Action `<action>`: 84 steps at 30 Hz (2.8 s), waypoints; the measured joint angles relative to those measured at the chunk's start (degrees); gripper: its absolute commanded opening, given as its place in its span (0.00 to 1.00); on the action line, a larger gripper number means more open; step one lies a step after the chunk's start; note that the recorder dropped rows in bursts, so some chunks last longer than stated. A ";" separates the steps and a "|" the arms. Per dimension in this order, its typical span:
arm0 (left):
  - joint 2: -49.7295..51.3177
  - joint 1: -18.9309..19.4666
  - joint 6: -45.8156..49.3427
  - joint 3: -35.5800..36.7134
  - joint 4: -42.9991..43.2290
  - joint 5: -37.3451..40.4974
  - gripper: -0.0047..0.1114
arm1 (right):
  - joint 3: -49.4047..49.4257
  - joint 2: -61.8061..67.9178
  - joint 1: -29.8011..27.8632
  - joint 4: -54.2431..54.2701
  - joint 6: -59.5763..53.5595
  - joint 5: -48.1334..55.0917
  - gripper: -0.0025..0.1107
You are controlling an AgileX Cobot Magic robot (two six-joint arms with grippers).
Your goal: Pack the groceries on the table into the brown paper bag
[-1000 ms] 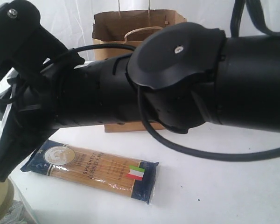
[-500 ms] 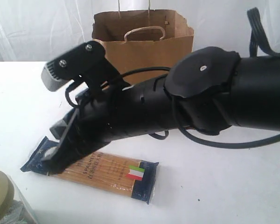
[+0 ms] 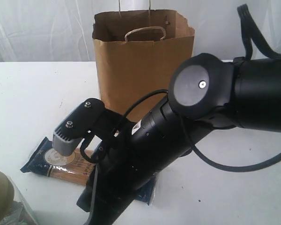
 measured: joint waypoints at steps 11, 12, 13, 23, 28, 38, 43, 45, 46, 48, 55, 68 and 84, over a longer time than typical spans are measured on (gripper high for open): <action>-3.19 0.00 7.42 8.52 -21.56 -0.14 0.04 | 0.00 0.00 0.00 -1.85 1.18 -4.42 0.02; -3.07 0.00 7.76 9.22 -23.03 -0.18 0.04 | 0.00 0.00 0.00 -1.85 1.18 -4.47 0.02; -2.81 0.00 8.16 9.89 -24.56 -0.18 0.04 | 0.00 0.00 0.00 -1.97 1.18 -4.47 0.02; 1.87 0.00 21.04 12.78 -39.65 -5.52 0.04 | 0.00 0.37 0.00 -4.29 -2.60 1.73 0.02; 2.27 -0.10 21.86 10.46 -31.97 -10.61 0.04 | 0.00 0.71 0.00 -8.93 -2.81 9.93 0.02; 0.86 -0.10 8.46 6.38 -14.34 -0.15 0.04 | 0.00 0.81 -0.03 -9.21 -6.83 15.64 0.02; 0.86 -0.10 13.57 12.40 -29.17 -0.15 0.04 | 0.00 2.63 -0.03 -9.91 -3.51 0.35 0.02; 0.86 -0.10 13.80 15.09 -31.71 -0.26 0.04 | 0.00 4.23 -0.13 -9.91 -1.82 -1.64 0.02; 0.86 -0.10 13.80 16.51 -32.40 -0.40 0.04 | 0.00 5.16 -0.26 -9.69 -1.06 -2.15 0.02; 0.86 -0.10 13.69 18.95 -33.10 -0.72 0.04 | 0.00 6.88 -0.35 -8.82 -0.25 -2.31 0.02; 0.86 -0.10 16.04 24.30 -39.15 -7.49 0.04 | 0.00 9.77 -0.37 -4.03 0.38 -0.13 0.02; 2.27 -0.10 28.24 24.58 -53.55 -20.74 0.04 | 0.09 9.77 -0.58 4.85 -6.01 3.18 0.02; -24.60 -0.10 22.87 20.96 -28.37 -56.22 0.04 | 19.94 -1.33 11.58 -6.00 16.21 -45.01 0.02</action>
